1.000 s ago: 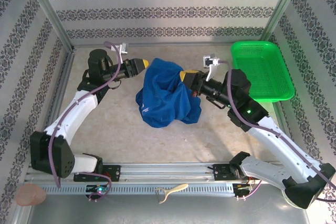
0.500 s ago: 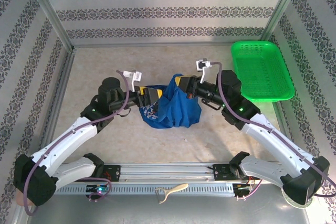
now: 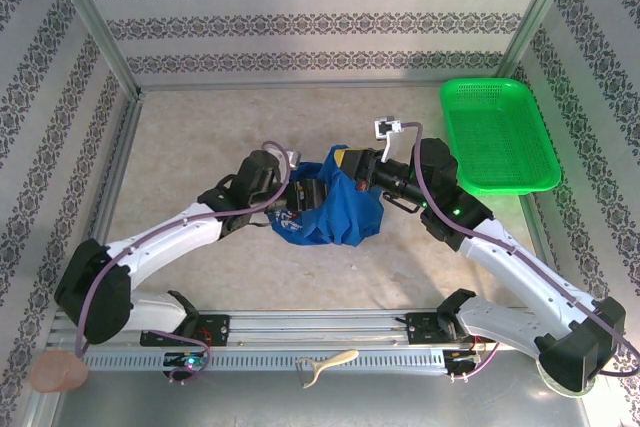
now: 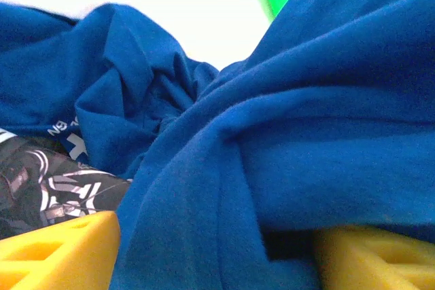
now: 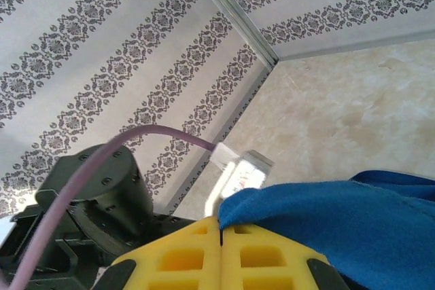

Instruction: Fold the inside-out t-shirt

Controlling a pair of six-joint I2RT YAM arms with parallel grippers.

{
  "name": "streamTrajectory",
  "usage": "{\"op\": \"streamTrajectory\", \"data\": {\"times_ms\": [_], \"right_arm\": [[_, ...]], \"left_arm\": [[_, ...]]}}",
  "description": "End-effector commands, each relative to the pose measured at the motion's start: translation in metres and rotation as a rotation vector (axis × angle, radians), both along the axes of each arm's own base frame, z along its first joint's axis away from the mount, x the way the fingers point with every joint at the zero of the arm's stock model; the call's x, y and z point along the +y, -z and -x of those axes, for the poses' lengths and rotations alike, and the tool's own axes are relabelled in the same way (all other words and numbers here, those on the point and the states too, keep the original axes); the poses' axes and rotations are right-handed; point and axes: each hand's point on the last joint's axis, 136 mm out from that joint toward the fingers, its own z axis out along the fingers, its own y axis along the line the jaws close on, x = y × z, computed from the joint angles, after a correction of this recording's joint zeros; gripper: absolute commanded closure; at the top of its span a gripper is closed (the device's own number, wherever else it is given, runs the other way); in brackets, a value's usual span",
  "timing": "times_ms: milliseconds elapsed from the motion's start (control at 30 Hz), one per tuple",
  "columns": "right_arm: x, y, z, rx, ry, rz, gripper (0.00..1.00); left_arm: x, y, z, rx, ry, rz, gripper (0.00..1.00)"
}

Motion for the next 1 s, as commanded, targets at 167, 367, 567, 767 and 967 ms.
{"op": "streamTrajectory", "data": {"times_ms": [167, 367, 567, 767, 967], "right_arm": [[-0.005, -0.03, 0.006, -0.069, -0.004, -0.062, 1.0], [-0.042, 0.011, 0.006, -0.011, 0.133, -0.035, 1.0], [-0.092, 0.134, -0.01, 0.185, 0.397, 0.09, 1.0], [-0.092, 0.174, -0.009, 0.238, 0.383, 0.19, 0.45], [-0.074, 0.113, 0.024, 0.046, 0.309, 0.211, 0.29]], "left_arm": [[-0.01, 0.049, -0.002, 0.106, -0.005, -0.118, 0.3], [0.005, 0.011, -0.014, -0.064, -0.039, -0.102, 0.91], [0.02, -0.082, 0.008, -0.339, 0.077, 0.095, 1.0], [0.025, -0.108, 0.02, -0.361, 0.21, 0.217, 1.0], [0.024, -0.107, 0.018, -0.332, 0.242, 0.229, 1.0]]}}
